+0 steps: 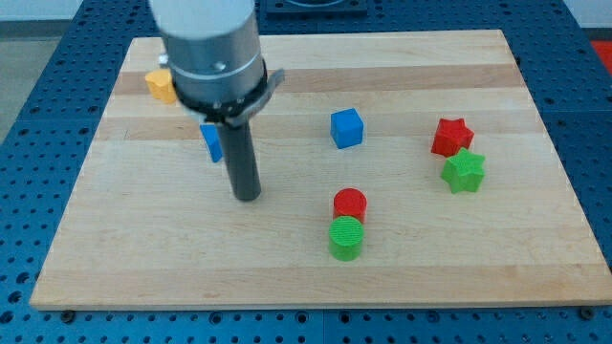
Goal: Slightly move yellow heart diagonal to yellow hexagon
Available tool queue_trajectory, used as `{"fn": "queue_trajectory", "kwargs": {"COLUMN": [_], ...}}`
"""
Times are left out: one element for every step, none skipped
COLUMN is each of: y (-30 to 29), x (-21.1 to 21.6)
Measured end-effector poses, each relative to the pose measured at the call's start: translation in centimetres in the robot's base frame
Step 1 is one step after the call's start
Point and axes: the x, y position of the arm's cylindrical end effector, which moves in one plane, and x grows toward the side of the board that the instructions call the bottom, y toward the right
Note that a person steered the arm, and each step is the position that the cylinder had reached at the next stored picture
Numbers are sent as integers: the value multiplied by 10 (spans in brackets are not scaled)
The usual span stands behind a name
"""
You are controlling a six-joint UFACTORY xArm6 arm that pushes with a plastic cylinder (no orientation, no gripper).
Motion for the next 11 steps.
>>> {"fn": "queue_trajectory", "kwargs": {"y": [-39,-90,-133,-166,-179,-179,-179,-179,-172,-152,-142], "x": [5,-4,-38,-89,-163,-231,-243,-229,-201,-190,-190]}}
